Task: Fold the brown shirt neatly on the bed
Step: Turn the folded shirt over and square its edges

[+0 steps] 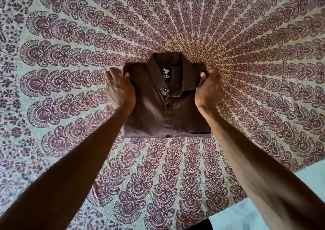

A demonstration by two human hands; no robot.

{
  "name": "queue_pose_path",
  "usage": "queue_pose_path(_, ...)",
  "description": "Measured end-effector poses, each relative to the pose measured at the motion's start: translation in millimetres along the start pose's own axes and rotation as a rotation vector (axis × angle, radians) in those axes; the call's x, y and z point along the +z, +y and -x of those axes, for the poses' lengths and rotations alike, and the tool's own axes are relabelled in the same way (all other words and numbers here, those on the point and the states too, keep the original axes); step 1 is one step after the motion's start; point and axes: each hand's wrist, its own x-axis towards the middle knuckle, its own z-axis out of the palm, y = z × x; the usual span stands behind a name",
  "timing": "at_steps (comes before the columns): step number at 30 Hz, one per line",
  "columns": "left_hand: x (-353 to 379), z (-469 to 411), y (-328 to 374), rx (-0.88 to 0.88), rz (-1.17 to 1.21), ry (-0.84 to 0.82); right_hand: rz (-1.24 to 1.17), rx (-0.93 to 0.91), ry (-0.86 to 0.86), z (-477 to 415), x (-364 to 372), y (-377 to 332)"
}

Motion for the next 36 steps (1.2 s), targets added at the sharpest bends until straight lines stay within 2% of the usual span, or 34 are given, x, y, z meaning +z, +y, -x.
queue_pose_path(2, -1.0, 19.6, 5.9, 0.051, -0.003, 0.072, -0.033, -0.02, 0.085, 3.5, -6.7, 2.0)
queue_pose_path(4, 0.1, 45.8, 8.6, 0.28, 0.013, 0.091, 0.04, -0.045, 0.104, 16.6, -16.8, 6.6)
queue_pose_path(6, 9.5, 69.3, 4.5, 0.459, -0.07, 0.002, 0.145, -0.075, -0.009, 39.7, -25.5, 10.7)
queue_pose_path(8, 23.3, 77.7, -2.6, 0.505, -0.153, -0.08, 0.189, -0.094, -0.169, 59.5, -27.6, 14.7)
queue_pose_path(12, 37.1, 66.3, -4.9, 0.492, -0.225, -0.132, 0.174, -0.127, -0.341, 66.0, -8.3, 20.2)
queue_pose_path(17, 34.5, 58.6, 0.3, 0.456, -0.182, -0.126, 0.186, -0.096, -0.337, 60.2, -1.1, 18.8)
queue_pose_path(19, 26.5, 56.5, -1.3, 0.329, -0.111, -0.047, 0.157, -0.059, -0.261, 61.3, -9.5, 15.0)
queue_pose_path(22, 11.5, 48.1, -4.3, -0.032, -0.017, 0.024, 0.062, 0.079, -0.187, 58.8, -22.6, 12.1)
queue_pose_path(25, -2.1, 39.9, -0.6, -0.251, 0.021, -0.102, -0.031, 0.237, -0.297, 47.3, -26.2, 6.9)
queue_pose_path(28, -12.6, 32.3, 7.4, -0.347, 0.077, -0.226, -0.125, 0.342, -0.397, 27.8, -25.2, 5.4)
queue_pose_path(32, -18.1, 29.3, 8.0, -0.28, 0.224, -0.231, -0.288, 0.362, -0.459, 11.6, -21.4, 9.3)
queue_pose_path(36, -21.4, 40.0, -5.7, 0.029, 0.363, -0.17, -0.573, 0.284, -0.387, 29.5, -25.1, 11.7)
